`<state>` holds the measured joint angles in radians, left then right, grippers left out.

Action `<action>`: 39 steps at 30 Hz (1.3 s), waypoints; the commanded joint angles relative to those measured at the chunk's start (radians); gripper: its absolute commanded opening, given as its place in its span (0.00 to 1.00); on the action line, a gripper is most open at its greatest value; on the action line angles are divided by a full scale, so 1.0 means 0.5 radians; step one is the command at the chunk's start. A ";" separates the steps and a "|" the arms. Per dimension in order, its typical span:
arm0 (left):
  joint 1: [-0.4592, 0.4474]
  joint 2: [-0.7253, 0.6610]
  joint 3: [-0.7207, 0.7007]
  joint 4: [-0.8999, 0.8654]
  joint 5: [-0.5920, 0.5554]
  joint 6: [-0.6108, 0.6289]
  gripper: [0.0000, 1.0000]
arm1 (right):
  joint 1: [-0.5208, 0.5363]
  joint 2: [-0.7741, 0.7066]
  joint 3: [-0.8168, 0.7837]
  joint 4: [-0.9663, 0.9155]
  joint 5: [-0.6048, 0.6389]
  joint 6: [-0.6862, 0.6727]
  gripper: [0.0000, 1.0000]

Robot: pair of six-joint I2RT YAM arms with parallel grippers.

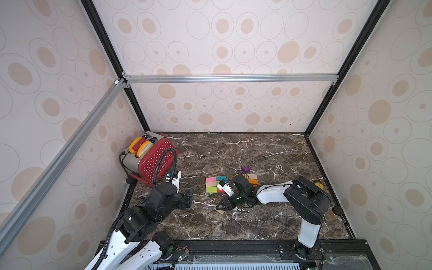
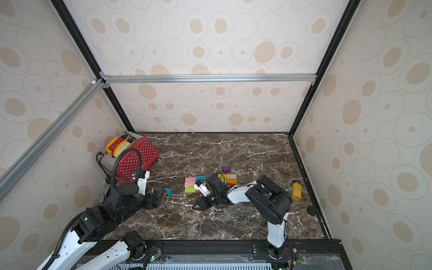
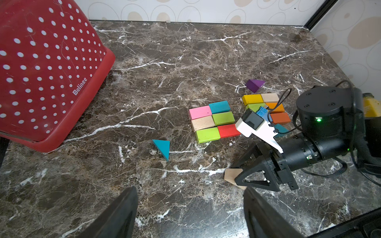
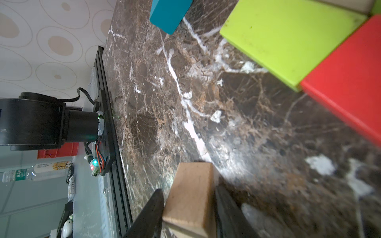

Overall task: Assemble a piece of candy with building blocks
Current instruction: Pick up the building block from the center of the board.

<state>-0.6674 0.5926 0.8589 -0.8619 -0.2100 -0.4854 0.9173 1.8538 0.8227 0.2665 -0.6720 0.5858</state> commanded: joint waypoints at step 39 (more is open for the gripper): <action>-0.254 0.753 0.180 0.678 0.844 1.244 0.96 | -0.233 -1.011 0.026 -0.142 -0.021 0.930 0.32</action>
<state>-0.7868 0.9516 0.9100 -0.5758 0.1940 0.0738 0.8001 1.3647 0.8135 0.1936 -0.6617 1.0309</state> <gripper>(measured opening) 0.963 0.338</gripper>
